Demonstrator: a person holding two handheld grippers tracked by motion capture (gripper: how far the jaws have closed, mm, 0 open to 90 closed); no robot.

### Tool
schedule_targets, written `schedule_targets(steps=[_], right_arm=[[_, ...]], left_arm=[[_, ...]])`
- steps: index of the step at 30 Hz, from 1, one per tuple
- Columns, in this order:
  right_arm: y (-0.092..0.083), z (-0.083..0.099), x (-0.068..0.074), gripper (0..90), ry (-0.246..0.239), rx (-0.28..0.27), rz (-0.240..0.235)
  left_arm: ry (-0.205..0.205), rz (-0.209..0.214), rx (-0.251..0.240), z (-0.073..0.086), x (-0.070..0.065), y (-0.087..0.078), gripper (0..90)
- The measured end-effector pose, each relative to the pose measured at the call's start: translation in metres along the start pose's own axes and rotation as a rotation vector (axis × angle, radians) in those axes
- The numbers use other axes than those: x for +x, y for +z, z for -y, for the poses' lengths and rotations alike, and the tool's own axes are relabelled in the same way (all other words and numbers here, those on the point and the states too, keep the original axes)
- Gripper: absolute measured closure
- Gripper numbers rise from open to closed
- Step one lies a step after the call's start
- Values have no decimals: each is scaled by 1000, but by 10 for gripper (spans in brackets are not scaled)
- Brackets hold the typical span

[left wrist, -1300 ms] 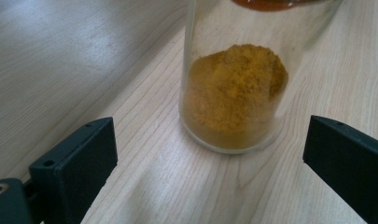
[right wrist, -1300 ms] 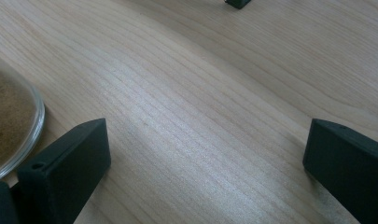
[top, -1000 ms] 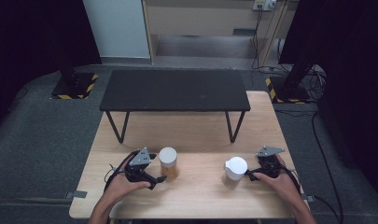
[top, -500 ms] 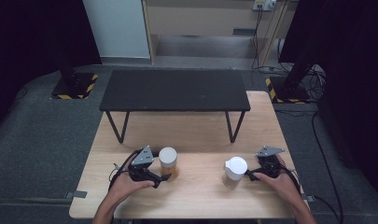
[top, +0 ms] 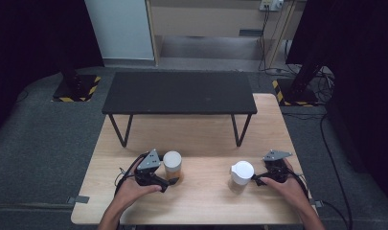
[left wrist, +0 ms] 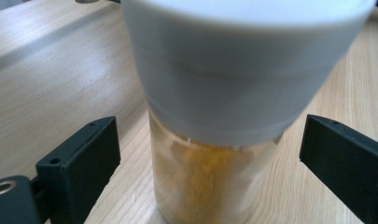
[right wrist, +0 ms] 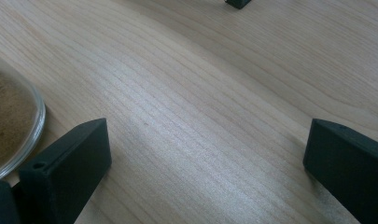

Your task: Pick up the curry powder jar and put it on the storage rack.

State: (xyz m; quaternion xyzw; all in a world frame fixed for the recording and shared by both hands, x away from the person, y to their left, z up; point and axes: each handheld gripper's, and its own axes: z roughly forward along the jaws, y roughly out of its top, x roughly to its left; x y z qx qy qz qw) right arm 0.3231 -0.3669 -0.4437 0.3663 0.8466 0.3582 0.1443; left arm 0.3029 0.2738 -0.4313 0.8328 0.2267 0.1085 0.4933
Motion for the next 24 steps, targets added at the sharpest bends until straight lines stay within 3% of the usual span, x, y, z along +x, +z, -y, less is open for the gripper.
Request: schedule_targets(steps=[5, 13, 19, 24], right_arm=[[0, 0, 0, 15, 0, 0, 0], [0, 0, 0, 16, 0, 0, 0], [0, 0, 0, 15, 1, 0, 0], [0, 0, 0, 15, 1, 0, 1]], left_arm=[[8, -10, -38, 0, -3, 0, 94], [-16, -5, -105, 2, -4, 0, 216], [-23, -1, -108, 1, -3, 0, 325], [-14, -3, -99, -2, -4, 0, 330]])
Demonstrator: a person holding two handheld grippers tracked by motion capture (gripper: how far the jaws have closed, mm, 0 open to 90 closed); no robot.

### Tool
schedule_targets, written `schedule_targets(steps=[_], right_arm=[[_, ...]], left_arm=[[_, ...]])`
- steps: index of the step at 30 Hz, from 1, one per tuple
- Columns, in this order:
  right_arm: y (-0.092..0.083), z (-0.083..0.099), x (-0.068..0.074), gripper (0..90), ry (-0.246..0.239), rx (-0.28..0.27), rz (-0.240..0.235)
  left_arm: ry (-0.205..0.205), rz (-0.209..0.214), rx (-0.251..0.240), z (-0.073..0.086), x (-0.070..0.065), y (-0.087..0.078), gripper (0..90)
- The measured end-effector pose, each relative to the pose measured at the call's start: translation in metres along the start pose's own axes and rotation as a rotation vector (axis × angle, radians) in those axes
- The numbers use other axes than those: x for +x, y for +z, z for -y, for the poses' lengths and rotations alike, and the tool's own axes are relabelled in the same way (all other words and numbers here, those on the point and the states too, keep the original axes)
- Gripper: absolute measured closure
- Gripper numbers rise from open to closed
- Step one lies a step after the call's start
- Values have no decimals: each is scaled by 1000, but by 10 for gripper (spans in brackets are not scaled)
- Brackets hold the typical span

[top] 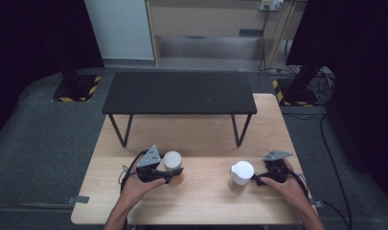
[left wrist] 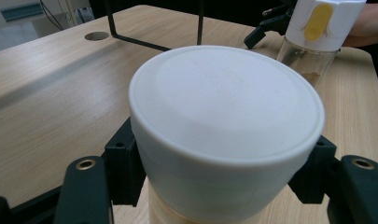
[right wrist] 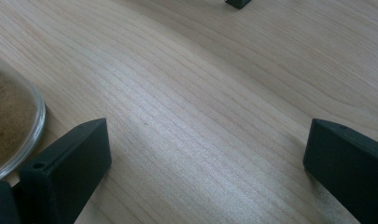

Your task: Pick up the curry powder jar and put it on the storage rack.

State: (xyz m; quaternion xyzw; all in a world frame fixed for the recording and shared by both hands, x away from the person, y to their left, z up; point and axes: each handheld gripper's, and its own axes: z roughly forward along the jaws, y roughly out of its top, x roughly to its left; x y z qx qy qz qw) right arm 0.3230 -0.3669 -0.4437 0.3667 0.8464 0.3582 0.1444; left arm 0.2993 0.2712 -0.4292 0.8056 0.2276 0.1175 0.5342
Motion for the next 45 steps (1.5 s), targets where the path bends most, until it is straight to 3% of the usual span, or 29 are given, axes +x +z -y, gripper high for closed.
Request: schedule_targets(steps=[15, 26, 34, 45], right_arm=[[0, 0, 0, 16, 2, 1, 0], [0, 0, 0, 16, 2, 1, 1], [0, 0, 0, 16, 3, 0, 1], [0, 0, 0, 16, 3, 1, 0]], left_arm=[[33, 47, -10, -3, 7, -8, 331], [53, 53, -25, -7, 8, -17, 332], [59, 56, -9, -10, 9, -22, 332], [61, 53, -31, -21, 12, -42, 332]])
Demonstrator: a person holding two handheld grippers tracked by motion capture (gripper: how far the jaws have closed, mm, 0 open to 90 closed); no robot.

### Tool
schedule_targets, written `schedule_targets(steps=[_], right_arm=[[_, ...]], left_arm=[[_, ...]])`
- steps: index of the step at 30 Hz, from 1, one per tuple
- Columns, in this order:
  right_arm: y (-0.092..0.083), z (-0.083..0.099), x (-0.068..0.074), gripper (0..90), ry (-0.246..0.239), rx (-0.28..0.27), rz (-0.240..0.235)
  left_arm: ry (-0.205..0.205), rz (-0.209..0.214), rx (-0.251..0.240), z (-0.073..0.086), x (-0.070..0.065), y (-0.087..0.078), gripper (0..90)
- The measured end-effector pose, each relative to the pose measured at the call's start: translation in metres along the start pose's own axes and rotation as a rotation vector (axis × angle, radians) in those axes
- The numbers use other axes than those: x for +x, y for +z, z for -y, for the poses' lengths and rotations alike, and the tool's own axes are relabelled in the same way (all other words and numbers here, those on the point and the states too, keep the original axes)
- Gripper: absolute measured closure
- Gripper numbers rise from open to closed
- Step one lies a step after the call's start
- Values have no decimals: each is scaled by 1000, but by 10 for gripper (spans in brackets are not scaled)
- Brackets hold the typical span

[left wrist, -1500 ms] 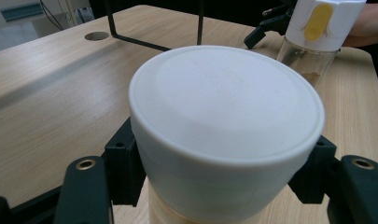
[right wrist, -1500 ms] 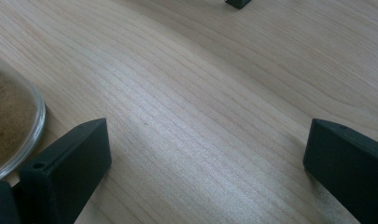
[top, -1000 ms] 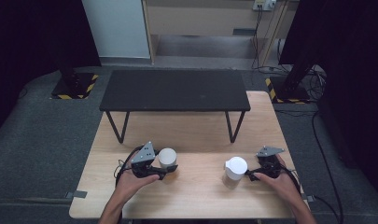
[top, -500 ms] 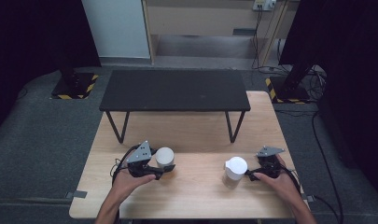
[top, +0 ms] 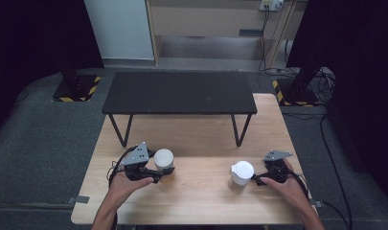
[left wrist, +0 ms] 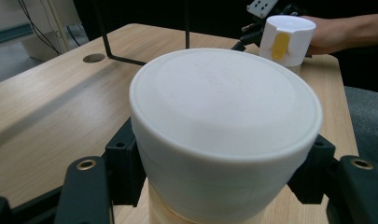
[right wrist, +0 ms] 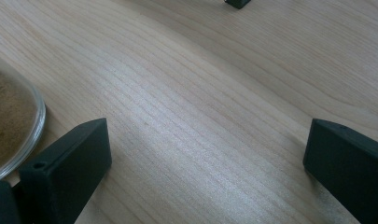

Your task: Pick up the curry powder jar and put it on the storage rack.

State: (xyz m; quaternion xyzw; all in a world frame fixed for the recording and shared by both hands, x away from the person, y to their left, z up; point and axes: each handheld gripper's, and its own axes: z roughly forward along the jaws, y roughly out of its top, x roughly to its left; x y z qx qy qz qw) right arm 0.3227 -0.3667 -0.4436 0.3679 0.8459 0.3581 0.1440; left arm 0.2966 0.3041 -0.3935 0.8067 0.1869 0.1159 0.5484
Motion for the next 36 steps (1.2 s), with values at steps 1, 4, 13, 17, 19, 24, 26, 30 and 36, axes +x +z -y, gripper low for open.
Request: schedule_targets(steps=[1, 4, 13, 17, 19, 24, 26, 30, 36], right_arm=[[0, 0, 0, 16, 0, 0, 0], [0, 0, 0, 16, 0, 0, 0], [0, 0, 0, 16, 0, 0, 0], [0, 0, 0, 16, -1, 0, 0], [0, 0, 0, 16, -1, 0, 0], [0, 0, 0, 17, -1, 0, 1], [0, 0, 0, 17, -1, 0, 1], [0, 0, 0, 17, 0, 0, 1], [0, 0, 0, 17, 0, 0, 2]], left_arm=[[1, 1, -1, -2, 0, -2, 332], [3, 4, -2, -8, 1, -6, 332], [5, 7, 14, -27, 4, -13, 332], [10, 23, 1, -33, 7, -16, 332], [15, 27, -1, -38, 9, -17, 332], [25, 36, -6, -50, 13, -20, 332], [29, 35, -4, -60, 17, -22, 332], [17, 33, -9, -70, 23, -24, 332], [13, 44, -4, -86, 28, -25, 332]])
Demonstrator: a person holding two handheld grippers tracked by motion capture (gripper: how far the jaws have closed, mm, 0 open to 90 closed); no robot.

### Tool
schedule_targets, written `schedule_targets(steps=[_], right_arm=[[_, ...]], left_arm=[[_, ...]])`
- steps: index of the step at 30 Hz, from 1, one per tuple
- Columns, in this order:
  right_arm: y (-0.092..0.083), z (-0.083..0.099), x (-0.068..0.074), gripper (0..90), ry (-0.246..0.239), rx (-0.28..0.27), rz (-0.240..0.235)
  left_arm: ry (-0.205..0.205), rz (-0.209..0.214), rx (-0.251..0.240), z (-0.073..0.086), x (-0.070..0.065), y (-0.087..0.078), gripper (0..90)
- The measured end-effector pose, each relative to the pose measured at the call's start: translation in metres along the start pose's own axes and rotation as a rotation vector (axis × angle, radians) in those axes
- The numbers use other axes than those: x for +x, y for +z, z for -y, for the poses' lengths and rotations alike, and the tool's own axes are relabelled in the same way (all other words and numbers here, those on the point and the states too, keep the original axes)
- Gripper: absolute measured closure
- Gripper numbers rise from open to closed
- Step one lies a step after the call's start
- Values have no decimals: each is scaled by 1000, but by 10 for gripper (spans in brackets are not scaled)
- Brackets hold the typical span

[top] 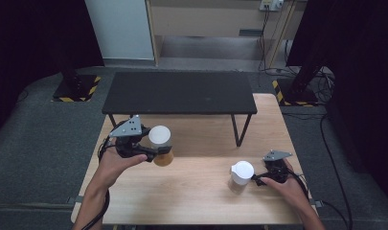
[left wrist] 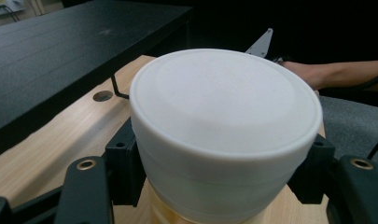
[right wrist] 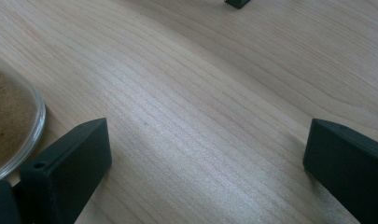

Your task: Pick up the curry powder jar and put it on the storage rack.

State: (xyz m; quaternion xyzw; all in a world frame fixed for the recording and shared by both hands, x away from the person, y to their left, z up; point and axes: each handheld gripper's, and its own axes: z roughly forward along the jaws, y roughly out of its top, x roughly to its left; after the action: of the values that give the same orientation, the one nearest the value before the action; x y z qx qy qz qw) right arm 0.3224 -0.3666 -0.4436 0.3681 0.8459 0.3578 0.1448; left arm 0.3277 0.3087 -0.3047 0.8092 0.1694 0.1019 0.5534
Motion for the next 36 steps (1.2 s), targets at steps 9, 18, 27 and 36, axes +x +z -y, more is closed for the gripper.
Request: schedule_targets(steps=[9, 18, 27, 36], right_arm=[[0, 0, 0, 17, -2, 0, 0], [0, 0, 0, 17, 0, -1, 0], [0, 0, 0, 17, -1, 0, 0], [0, 1, 0, 19, -1, -2, 2]], left_arm=[[20, -5, -3, -31, 9, 0, 332], [44, -21, -3, -60, 17, -1, 332], [59, -40, -19, -88, 23, -1, 332], [55, -63, -23, -109, 33, -4, 332]])
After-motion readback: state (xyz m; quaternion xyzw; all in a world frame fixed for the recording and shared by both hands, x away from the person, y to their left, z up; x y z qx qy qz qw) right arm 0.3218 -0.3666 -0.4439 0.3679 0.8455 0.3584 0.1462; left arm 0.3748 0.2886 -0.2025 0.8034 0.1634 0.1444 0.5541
